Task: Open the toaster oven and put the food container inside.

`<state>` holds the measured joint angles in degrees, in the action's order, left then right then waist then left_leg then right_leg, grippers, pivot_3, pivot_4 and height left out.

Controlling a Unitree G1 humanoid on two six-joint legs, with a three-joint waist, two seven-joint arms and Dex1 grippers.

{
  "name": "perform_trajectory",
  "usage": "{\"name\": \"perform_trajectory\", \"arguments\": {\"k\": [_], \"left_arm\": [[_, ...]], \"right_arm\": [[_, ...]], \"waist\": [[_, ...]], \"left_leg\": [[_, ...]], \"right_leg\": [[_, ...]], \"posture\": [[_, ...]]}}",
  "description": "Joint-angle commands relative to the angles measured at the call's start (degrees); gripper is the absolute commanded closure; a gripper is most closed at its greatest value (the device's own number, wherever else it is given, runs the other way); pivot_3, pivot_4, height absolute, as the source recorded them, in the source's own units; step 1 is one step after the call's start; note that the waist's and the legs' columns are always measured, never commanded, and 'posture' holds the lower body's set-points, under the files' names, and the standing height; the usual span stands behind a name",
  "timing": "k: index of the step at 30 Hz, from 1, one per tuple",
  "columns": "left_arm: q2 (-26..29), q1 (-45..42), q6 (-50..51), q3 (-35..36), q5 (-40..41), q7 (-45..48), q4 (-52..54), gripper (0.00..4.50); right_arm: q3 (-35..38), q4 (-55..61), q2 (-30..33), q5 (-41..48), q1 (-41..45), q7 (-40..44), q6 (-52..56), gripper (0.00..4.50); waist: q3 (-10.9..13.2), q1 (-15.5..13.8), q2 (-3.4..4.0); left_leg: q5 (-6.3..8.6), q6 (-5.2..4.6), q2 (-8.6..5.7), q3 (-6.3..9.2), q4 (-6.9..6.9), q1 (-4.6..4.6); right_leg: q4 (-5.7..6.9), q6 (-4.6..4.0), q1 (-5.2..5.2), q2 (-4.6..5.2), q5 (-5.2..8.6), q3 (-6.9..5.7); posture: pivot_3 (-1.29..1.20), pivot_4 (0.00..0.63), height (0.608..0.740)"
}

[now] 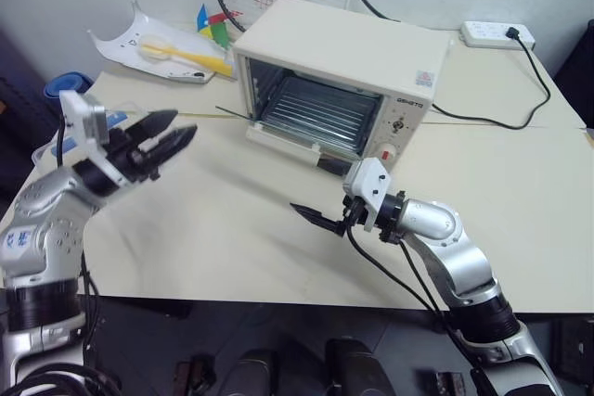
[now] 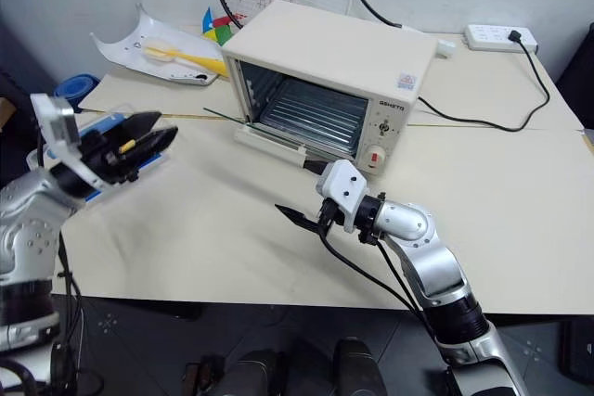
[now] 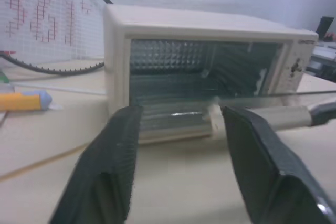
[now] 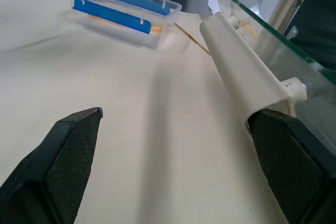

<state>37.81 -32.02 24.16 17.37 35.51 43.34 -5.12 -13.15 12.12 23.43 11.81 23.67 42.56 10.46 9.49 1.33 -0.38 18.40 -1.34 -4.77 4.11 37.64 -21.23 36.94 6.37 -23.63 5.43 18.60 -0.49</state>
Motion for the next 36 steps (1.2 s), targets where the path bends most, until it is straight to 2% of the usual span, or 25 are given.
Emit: {"name": "perform_trajectory", "arguments": {"k": [1, 4, 6, 12, 17, 22, 26, 31, 36], "left_arm": [[-1.7, -7.8, -4.6, -4.0, -5.2, 0.3, -7.7, 3.07], [-4.2, -15.5, -9.4, -6.5, -9.5, 0.4, -17.8, 4.06], [-5.4, -19.2, -12.1, -7.3, -11.4, 0.8, -23.4, 4.47], [-6.1, -22.7, -18.0, -12.5, -17.5, 7.9, -32.3, 4.47], [-5.7, -20.5, -20.1, -15.7, -21.3, 11.5, -33.2, 4.47], [-6.3, -16.6, -21.3, -16.4, -22.9, 11.4, -30.9, 4.47], [-7.3, -11.2, -20.6, -15.6, -23.1, 8.4, -27.2, 4.47], [-8.1, -4.0, -18.2, -14.4, -22.2, 4.7, -19.5, 4.47], [-7.9, 4.0, -13.9, -12.6, -20.8, 1.8, -9.6, 4.47]], "right_arm": [[-0.5, 0.5, -0.4, -1.1, -0.1, 0.6, -3.1, 0.0], [-0.3, -0.2, -0.3, -2.3, -0.9, 0.4, -4.4, 0.0], [-0.2, -0.3, -0.2, -2.8, -1.4, 0.3, -4.9, 0.0], [0.5, 1.2, 0.8, -3.9, -5.6, -0.1, -6.2, 0.0], [4.6, 6.3, 3.5, -2.6, -15.2, -1.0, -7.4, 0.0], [12.8, 12.4, 6.2, 1.5, -29.8, -0.8, -9.3, 0.0], [23.3, 14.5, 7.5, 8.0, -40.2, 2.1, -14.4, 0.0], [30.0, 15.3, 8.0, 15.6, -42.3, 3.6, -14.8, 0.0], [29.3, 14.8, 7.6, 19.8, -37.7, 4.0, -12.6, 0.0]], "waist": [[0.0, 0.1, -0.01], [0.0, 0.2, -0.02], [0.0, 0.3, -0.03], [0.0, 0.2, -0.03], [0.0, -0.1, -0.06], [0.0, -0.9, -0.07], [0.0, -1.4, -0.07], [0.0, -1.2, -0.09], [0.0, -1.3, -0.08]], "left_leg": [[0.0, 0.0, 0.0, 0.01, 0.0, -0.02], [0.0, 0.01, -0.02, 0.02, 0.05, -0.05], [0.01, 0.01, -0.03, 0.03, 0.11, -0.08], [0.03, 0.04, -0.05, 0.05, 0.25, -0.08], [0.05, 0.02, -0.13, 0.19, 0.25, -0.18], [0.07, -0.01, -0.19, 0.24, 0.29, -0.2], [0.09, -0.04, -0.19, 0.23, 0.3, -0.19], [0.11, -0.07, -0.12, 0.16, 0.34, -0.04], [0.12, -0.05, -0.08, 0.09, 0.33, 0.02]], "right_leg": [[0.0, 0.0, 0.0, 0.0, 0.0, -0.01], [0.04, 0.0, -0.02, 0.0, 0.0, -0.07], [0.06, 0.0, -0.04, 0.0, 0.0, -0.16], [0.1, 0.0, -0.1, 0.0, 0.0, -0.22], [0.14, 0.0, -0.09, 0.05, 0.0, -0.12], [0.14, 0.01, -0.06, 0.09, 0.0, -0.12], [0.1, 0.02, 0.0, 0.1, -0.01, -0.08], [0.0, 0.04, 0.11, 0.07, -0.02, 0.0], [0.0, 0.04, 0.1, 0.05, -0.02, 0.12]], "posture": [[0.0, 0.15, 0.74], [0.0, 0.15, 0.74], [0.0, 0.15, 0.74], [0.0, 0.15, 0.74], [0.0, 0.15, 0.74], [0.0, 0.15, 0.74], [0.0, 0.15, 0.74], [0.0, 0.15, 0.74], [0.0, 0.15, 0.74]]}}
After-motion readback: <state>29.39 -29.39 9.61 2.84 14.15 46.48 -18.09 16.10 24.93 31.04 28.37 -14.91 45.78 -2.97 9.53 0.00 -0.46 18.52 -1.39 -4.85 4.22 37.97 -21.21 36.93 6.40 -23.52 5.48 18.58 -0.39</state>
